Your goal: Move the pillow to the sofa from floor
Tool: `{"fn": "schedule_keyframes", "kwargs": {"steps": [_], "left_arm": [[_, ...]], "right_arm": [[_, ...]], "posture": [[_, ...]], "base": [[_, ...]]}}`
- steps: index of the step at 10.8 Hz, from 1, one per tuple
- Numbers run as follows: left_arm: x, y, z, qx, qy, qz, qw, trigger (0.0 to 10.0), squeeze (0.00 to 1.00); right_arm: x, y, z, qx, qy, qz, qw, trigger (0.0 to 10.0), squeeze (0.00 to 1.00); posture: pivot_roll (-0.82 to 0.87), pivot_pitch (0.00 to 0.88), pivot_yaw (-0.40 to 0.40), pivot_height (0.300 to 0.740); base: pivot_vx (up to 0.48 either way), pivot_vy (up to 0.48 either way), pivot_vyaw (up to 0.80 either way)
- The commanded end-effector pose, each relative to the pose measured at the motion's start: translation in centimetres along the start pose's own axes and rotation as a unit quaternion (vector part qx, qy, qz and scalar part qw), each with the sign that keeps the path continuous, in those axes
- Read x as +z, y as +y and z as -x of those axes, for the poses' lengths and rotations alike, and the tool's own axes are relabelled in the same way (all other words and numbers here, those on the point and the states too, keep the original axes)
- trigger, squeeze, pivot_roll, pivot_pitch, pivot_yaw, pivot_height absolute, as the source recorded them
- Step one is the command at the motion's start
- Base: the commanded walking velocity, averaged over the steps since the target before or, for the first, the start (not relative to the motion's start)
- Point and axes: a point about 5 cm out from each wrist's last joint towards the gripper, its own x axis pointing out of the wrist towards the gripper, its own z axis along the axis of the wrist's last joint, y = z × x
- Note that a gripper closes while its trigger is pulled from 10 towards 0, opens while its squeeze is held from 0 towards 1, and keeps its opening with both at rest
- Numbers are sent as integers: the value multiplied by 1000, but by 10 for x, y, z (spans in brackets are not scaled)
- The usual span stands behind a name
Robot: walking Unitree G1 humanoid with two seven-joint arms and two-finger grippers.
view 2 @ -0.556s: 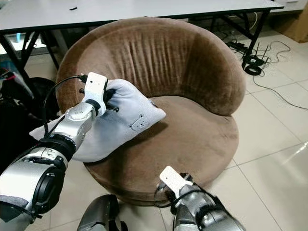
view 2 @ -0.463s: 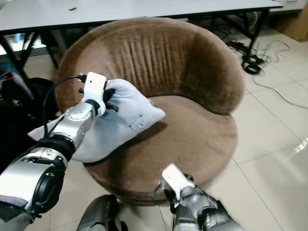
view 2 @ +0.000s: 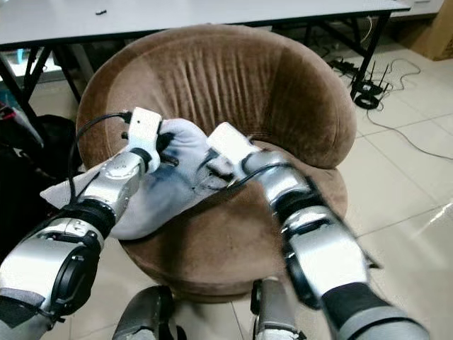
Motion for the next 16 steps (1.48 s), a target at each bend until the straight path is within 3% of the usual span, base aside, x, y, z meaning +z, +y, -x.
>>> {"fn": "schedule_keyframes", "kwargs": {"steps": [1,6,11,13,16], "left_arm": [[-3,6,1,13,10,2,1000,10000,0],[-5,9,2,16,11,1,1000,10000,0],[-3,8,2,15,11,-2,1000,10000,0],[-3,8,2,16,10,-2,1000,10000,0],[-4,10,2,21,10,2,1000,10000,0]], "right_arm": [[5,0,-1,15,13,21,1000,10000,0],[-13,8,-1,19,36,10,999,10000,0],[-18,6,0,4,42,9,999,10000,0],[-30,6,4,-3,56,-3,998,10000,0],[-46,5,13,0,19,-95,995,10000,0]], "posture": [[-181,0,31,615],[-181,0,35,615],[-191,0,42,615],[-191,0,42,615],[-183,0,33,615]], "base": [[0,0,0],[0,0,0],[0,0,0],[0,0,0],[0,0,0]]}}
